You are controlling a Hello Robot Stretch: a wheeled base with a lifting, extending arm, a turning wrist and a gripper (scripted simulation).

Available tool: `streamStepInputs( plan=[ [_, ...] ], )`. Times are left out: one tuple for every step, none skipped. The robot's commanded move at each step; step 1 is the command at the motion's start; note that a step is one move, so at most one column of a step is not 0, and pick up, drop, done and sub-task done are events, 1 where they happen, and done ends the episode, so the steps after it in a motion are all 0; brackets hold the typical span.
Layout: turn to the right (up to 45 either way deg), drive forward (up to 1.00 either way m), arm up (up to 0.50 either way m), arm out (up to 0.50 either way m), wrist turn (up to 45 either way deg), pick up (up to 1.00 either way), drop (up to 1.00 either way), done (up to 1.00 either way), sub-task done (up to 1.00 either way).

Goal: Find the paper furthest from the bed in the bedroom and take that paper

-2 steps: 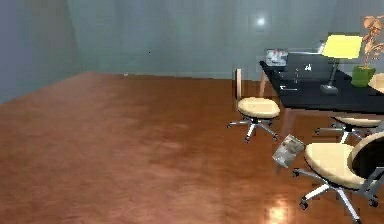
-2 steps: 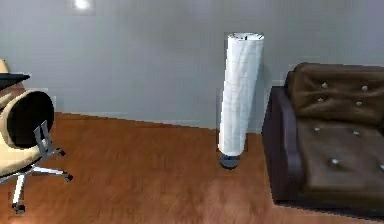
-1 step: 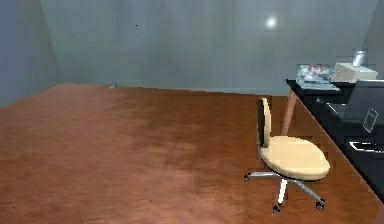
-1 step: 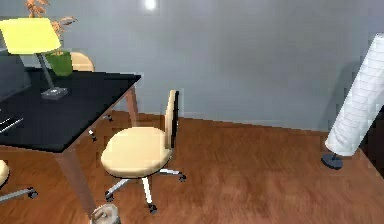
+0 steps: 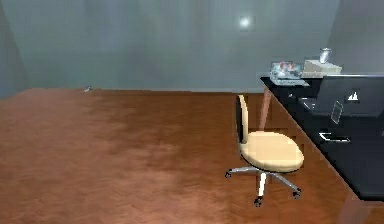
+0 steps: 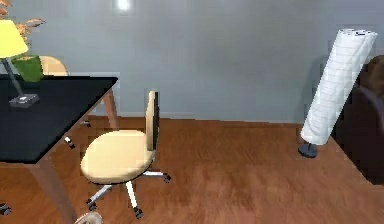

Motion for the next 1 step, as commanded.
streamStepInputs(
  plan=[
    [0.0,0.75,0.00,0.00,0.0,0.00,0.00,0.00,0.00]
  ],
)
